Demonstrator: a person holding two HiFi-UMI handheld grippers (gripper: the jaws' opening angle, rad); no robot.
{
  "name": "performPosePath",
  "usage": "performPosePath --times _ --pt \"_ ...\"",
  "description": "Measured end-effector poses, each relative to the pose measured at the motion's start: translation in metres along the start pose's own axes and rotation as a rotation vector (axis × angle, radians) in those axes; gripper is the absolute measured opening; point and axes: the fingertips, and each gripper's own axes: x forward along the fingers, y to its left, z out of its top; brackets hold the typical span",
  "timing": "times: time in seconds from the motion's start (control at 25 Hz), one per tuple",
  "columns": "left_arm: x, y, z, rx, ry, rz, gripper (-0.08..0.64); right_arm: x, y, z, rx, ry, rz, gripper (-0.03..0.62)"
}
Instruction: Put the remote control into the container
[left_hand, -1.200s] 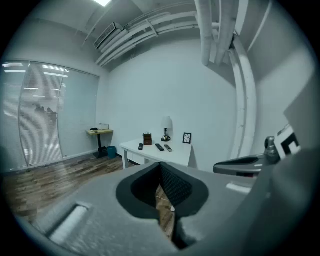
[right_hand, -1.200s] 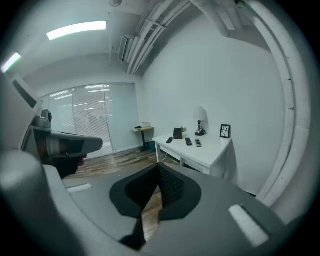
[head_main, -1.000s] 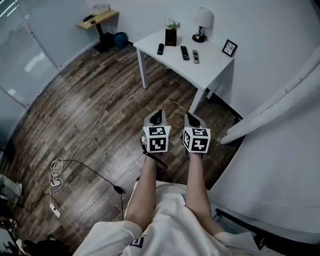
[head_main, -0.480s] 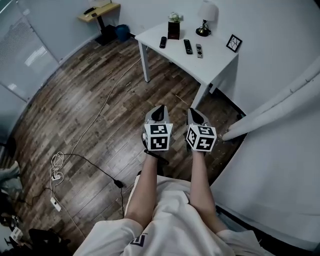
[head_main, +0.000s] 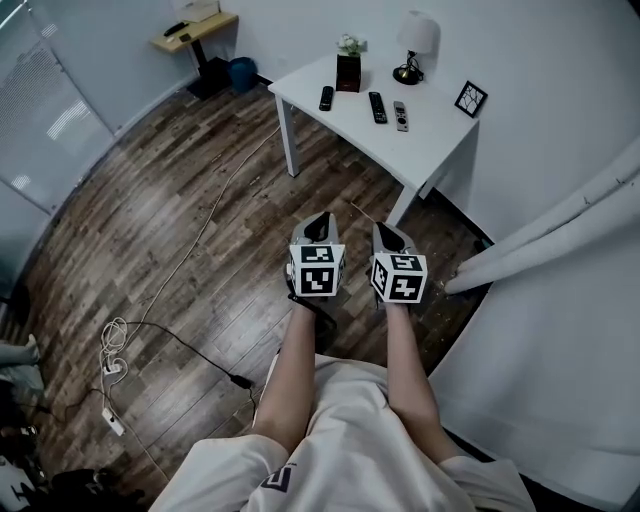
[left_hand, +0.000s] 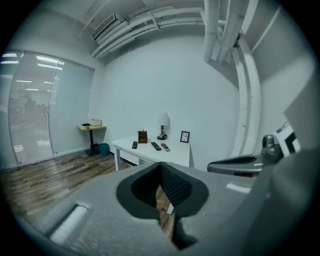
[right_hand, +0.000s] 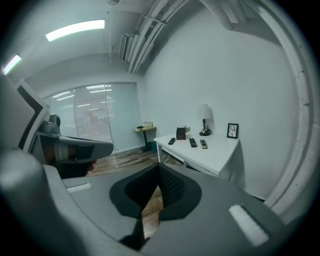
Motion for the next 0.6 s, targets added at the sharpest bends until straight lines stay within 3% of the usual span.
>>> performPosePath --times 0.16,0.6 --pt "0.024 0.003 0.007 -0.053 -0.001 -0.045 0.003 0.023 -0.01 0.009 -0.011 0.018 -0.005 0.002" --pt "0.101 0.037 0.033 -0.042 0.023 -0.108 0.003 0.096 -0.032 0.045 0.003 0.022 -0.046 0.002"
